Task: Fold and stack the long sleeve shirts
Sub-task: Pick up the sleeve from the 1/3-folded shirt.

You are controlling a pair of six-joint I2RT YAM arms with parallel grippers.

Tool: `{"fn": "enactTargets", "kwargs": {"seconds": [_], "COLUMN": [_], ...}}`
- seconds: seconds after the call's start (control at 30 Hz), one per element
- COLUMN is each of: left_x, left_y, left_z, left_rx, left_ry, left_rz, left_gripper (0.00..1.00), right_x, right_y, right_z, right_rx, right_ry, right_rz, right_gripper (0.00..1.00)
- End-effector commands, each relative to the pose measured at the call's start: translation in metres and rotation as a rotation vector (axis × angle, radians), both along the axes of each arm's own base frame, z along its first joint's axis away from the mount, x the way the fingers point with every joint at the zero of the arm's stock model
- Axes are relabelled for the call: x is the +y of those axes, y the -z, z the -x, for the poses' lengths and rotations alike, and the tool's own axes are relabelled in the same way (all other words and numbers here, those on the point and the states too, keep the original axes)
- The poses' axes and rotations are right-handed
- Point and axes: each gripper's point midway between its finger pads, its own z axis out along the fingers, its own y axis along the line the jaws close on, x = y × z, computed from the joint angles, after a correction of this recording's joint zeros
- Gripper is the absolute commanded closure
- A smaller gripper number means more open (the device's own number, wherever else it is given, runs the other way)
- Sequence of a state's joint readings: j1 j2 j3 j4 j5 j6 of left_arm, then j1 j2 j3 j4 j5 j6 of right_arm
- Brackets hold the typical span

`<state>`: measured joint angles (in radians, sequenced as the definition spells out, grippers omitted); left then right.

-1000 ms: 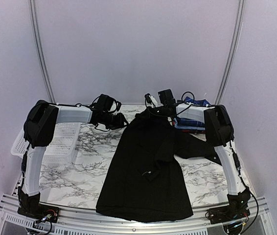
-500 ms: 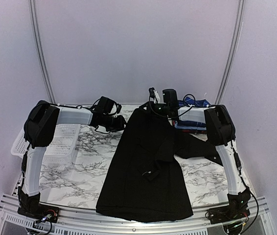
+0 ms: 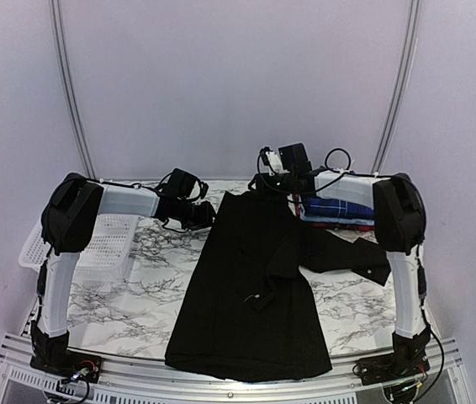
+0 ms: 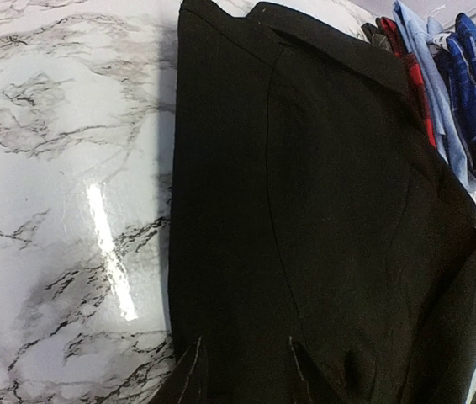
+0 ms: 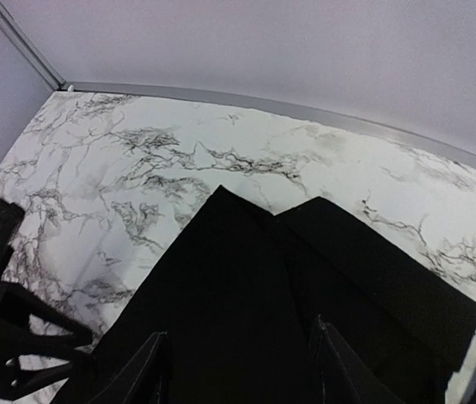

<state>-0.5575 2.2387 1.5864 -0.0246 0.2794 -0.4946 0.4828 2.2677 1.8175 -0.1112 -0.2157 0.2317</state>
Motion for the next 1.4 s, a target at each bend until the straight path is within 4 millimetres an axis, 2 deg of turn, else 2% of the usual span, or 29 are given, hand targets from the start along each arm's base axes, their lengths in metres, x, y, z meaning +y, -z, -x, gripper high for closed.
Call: {"fn": "enactTargets", "kwargs": {"seconds": [0.0,0.07,0.1,0.17,0.2,0.33,0.53,0.67,0.8,0.97,1.17,1.37], "left_x": [-0.01,-0.011,-0.01,-0.01,-0.01,-0.023,-0.046,-0.064,-0.064,-0.055,-0.056,-0.077], "left_y": [-0.03,-0.038,-0.042,-0.046,-0.053,-0.056,-0.031,-0.013,0.003,0.012,0.02,0.022], "left_z": [0.009,0.019,0.025,0.04,0.049,0.099,0.183,0.217,0.23,0.228,0.228,0.236], "left_rx": [-0.041,-0.05,-0.051,-0.047,-0.05,-0.04,0.028,0.044,0.042,0.027,0.039,0.071], "left_ry": [0.02,0.028,0.032,0.04,0.047,0.106,0.141,0.115,0.045,-0.04,-0.061,-0.003], "left_rz": [0.036,0.035,0.034,0.031,0.035,0.015,-0.056,-0.14,-0.245,-0.328,-0.346,-0.314], "left_gripper": [0.66,0.66,0.66,0.66,0.66,0.66,0.65,0.64,0.62,0.62,0.61,0.61], "right_x": [-0.014,-0.031,-0.042,-0.056,-0.06,-0.08,-0.107,-0.12,-0.129,-0.138,-0.139,-0.14], "right_y": [-0.045,-0.043,-0.031,-0.029,-0.031,-0.02,-0.02,-0.025,-0.028,-0.038,-0.039,-0.039], "right_z": [0.047,0.07,0.086,0.113,0.127,0.18,0.238,0.266,0.284,0.298,0.305,0.306], "right_rx": [-0.062,-0.034,0.002,0.031,0.036,0.085,0.114,0.11,0.118,0.095,0.098,0.09], "right_ry": [0.038,0.069,0.087,0.098,0.095,0.103,0.116,0.113,0.109,0.107,0.075,0.06], "right_rz": [0.098,0.12,0.134,0.109,0.09,0.072,0.007,-0.023,-0.045,-0.052,-0.023,-0.003], "right_gripper": [0.49,0.49,0.49,0.49,0.49,0.49,0.49,0.48,0.48,0.47,0.47,0.47]}}
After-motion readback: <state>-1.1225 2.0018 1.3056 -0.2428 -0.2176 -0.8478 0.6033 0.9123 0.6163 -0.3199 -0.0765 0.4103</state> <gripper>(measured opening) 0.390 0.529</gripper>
